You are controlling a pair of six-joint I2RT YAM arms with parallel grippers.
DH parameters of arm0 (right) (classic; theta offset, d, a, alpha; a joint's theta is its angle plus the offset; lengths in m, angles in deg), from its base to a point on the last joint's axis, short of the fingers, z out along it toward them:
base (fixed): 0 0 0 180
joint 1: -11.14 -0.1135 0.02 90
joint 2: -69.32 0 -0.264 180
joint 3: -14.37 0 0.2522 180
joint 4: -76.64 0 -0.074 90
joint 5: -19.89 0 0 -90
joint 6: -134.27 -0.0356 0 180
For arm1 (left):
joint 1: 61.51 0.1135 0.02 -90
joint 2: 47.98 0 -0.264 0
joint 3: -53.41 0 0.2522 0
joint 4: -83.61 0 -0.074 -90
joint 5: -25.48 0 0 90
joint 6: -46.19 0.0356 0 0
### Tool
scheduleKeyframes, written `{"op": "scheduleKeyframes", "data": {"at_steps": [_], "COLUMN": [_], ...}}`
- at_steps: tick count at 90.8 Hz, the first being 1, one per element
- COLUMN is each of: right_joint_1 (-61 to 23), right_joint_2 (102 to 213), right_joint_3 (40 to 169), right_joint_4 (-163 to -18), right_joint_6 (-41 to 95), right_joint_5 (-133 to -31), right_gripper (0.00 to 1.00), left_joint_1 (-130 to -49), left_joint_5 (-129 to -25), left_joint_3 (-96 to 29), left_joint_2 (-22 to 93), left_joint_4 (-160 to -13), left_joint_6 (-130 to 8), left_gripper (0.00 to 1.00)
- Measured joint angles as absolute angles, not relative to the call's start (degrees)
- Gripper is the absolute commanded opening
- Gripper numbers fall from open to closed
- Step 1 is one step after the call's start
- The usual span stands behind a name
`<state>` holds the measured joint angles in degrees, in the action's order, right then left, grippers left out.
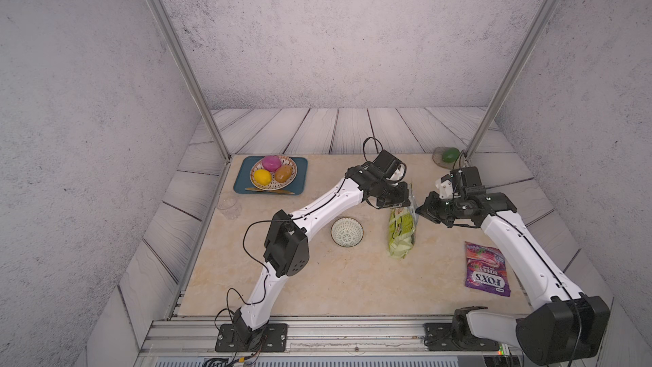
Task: Pour the oats into the breakfast bowl
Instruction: Open the oats bag at the center of the board.
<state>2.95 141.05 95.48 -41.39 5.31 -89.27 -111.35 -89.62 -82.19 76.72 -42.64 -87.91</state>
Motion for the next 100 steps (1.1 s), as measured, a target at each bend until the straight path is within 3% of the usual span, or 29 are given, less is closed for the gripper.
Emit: {"op": "scheduleKeyframes", "data": {"at_steps": [30,57,78,88,100], "right_joint_1": [3.2,3.4,3.5,3.5,3.6], "right_joint_2": [141.1,143.0,145.0,146.1,146.3], "right_joint_3": [96.5,109.0,110.7,111.0,109.5], "right_joint_4": [-39.0,-37.2,-37.5,-37.4,-38.3], "right_joint_6": [3.6,10.7,15.0,15.7,15.7], "right_joint_5": [-79.9,-76.7,-74.7,-78.2,-84.3], "right_gripper": [0.00,0.00,0.00,0.26,0.48], "left_joint_1": [-108.8,-108.0,-106.9,-106.5,-106.5], "left_joint_5": [-85.0,-84.7,-82.3,-82.4,-82.8], "left_joint_3": [-75.5,-83.8,-84.6,-84.6,-84.6], "left_joint_2": [71.6,71.5,71.5,71.5,71.5], "left_joint_4": [-41.7,-34.2,-31.6,-31.6,-31.6], "left_joint_6": [-91.9,-92.5,-92.3,-92.3,-92.3], "left_gripper": [0.00,0.00,0.00,0.00,0.00]}}
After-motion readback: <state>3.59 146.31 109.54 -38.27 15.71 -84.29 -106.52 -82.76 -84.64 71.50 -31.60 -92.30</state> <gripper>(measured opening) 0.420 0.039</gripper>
